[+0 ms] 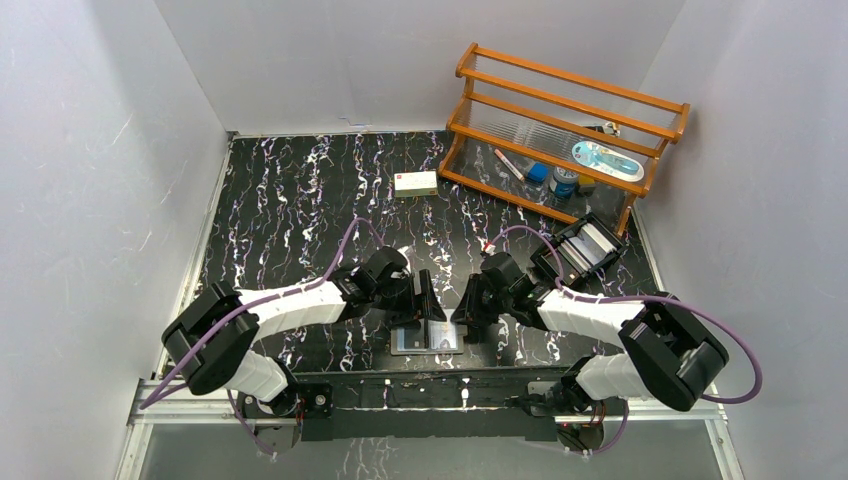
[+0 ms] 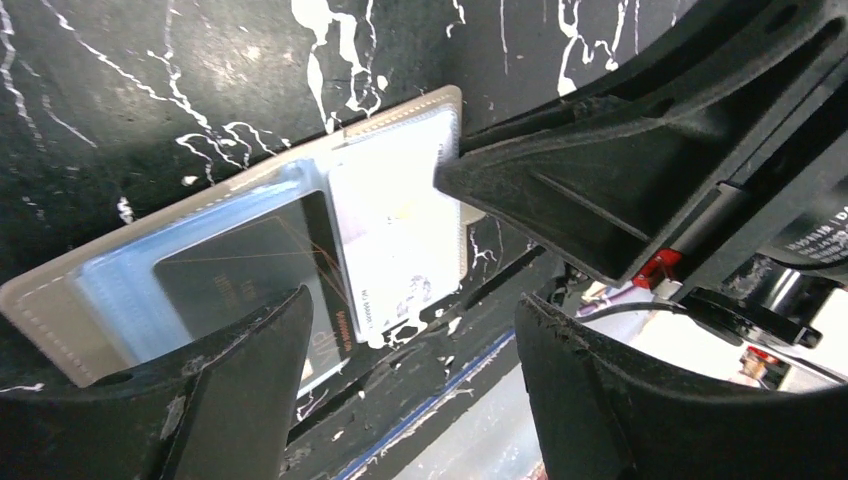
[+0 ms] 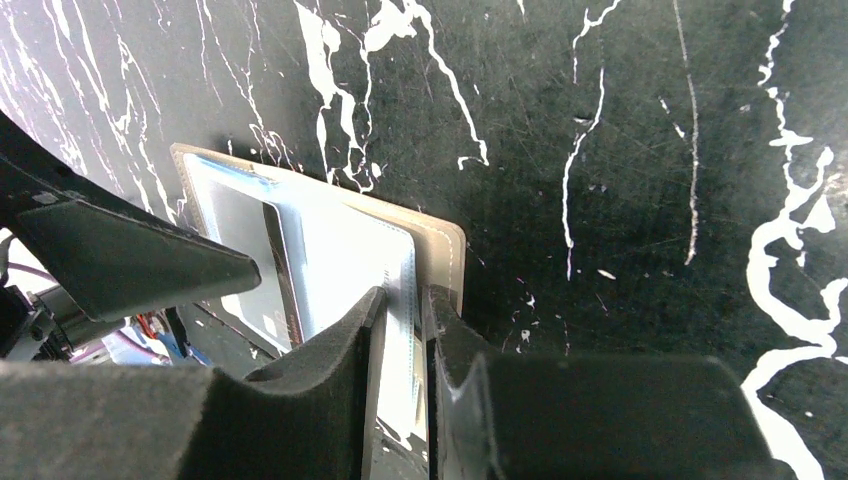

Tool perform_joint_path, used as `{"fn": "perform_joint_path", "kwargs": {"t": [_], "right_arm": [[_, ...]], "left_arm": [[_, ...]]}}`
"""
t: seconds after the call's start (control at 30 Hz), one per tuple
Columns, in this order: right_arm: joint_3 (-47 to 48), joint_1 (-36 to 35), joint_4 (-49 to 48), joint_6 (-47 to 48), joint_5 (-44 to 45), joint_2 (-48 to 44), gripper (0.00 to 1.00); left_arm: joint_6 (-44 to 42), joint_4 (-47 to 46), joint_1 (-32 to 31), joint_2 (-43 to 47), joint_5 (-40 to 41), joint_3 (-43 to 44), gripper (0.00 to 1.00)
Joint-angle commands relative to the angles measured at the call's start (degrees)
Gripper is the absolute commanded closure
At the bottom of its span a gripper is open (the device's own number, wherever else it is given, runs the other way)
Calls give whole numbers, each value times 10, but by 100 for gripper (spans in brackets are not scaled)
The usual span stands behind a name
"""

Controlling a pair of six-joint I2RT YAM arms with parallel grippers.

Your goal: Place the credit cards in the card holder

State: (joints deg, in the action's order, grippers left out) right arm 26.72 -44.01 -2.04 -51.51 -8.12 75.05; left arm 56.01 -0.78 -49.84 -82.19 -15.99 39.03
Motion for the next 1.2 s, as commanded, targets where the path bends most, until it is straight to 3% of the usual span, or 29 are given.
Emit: {"fn": "perform_joint_path", "kwargs": {"t": [0.0,0.17,0.33,0.5,1.17], "right_arm": [[-13,-4,-12,4,13,13,72],[-11,-4,-3,6,17,9,72],[1,-5,24,13,34,-15,72],[0,-5,20,10,29,-9,72],[1,-7,10,9,25,2,73]], "left_arm": [[21,-54,1,19,-46,-17,27],[21,-40,1,28,-40,-13,27],[-14,111,1,52,42,26,27],[-19,165,1,66,93,28,26],[-22,84,1,24,59,9,24]]}}
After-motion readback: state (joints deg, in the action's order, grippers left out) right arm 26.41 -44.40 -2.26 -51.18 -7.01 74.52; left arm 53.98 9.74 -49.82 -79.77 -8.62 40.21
